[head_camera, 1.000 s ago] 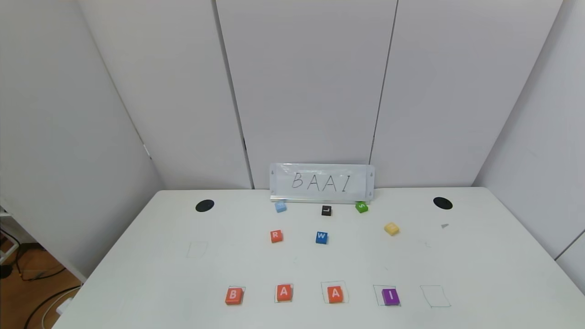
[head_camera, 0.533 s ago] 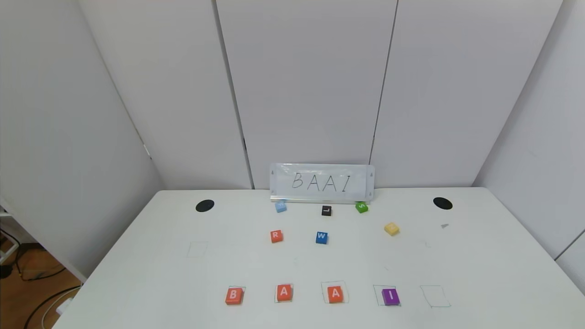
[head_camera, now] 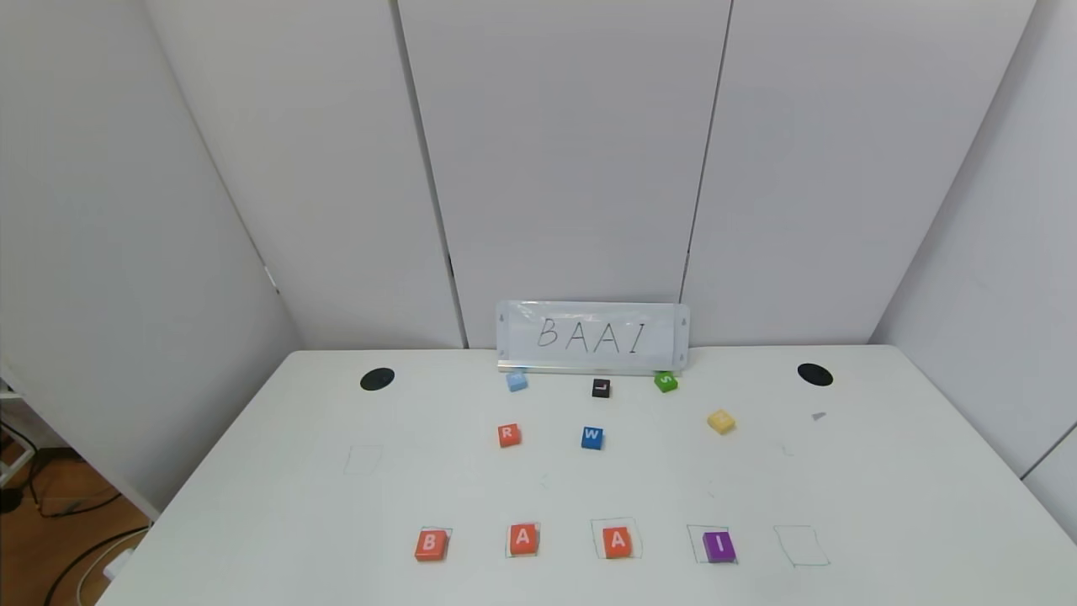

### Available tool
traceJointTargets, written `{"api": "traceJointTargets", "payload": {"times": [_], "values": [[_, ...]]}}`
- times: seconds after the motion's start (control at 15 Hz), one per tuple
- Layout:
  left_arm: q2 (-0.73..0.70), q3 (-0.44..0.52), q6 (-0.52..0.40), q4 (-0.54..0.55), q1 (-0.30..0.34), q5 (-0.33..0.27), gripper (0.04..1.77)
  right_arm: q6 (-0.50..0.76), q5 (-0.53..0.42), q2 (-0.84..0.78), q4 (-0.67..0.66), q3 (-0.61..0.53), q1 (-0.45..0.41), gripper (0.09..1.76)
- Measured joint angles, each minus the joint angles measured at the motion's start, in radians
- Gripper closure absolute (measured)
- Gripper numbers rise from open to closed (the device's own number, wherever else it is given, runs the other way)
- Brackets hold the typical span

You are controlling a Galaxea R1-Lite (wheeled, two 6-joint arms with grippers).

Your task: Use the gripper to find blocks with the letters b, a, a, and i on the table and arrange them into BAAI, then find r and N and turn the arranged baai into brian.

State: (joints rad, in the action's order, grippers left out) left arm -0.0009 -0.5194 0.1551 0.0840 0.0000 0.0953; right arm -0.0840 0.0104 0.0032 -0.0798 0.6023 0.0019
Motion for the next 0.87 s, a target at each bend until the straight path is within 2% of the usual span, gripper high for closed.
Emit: {"api": "traceJointTargets", "payload": {"times": [0.27, 0.53, 0.6, 0.67, 0.73, 0.87], "values": [[0.000, 0.197, -0.005, -0.153, 0.000, 0.000, 0.09, -0.001, 0.022, -0.003, 0.217, -0.272, -0.001, 0.14], [0.000, 0.409, -0.033, -0.193, 0.000, -0.023, 0.09, 0.000, 0.018, -0.003, 0.351, -0.527, -0.001, 0.14], [0.000, 0.460, -0.039, -0.190, 0.000, -0.041, 0.09, 0.003, 0.014, -0.003, 0.315, -0.564, -0.001, 0.14], [0.000, 0.489, -0.049, -0.168, -0.001, -0.079, 0.09, 0.005, 0.014, -0.003, 0.255, -0.585, -0.001, 0.14], [0.000, 0.503, -0.052, -0.161, -0.001, -0.090, 0.09, 0.005, 0.013, -0.003, 0.243, -0.592, -0.001, 0.14], [0.000, 0.516, -0.060, -0.059, -0.002, -0.112, 0.09, 0.024, -0.009, -0.003, 0.098, -0.601, -0.001, 0.14]]}}
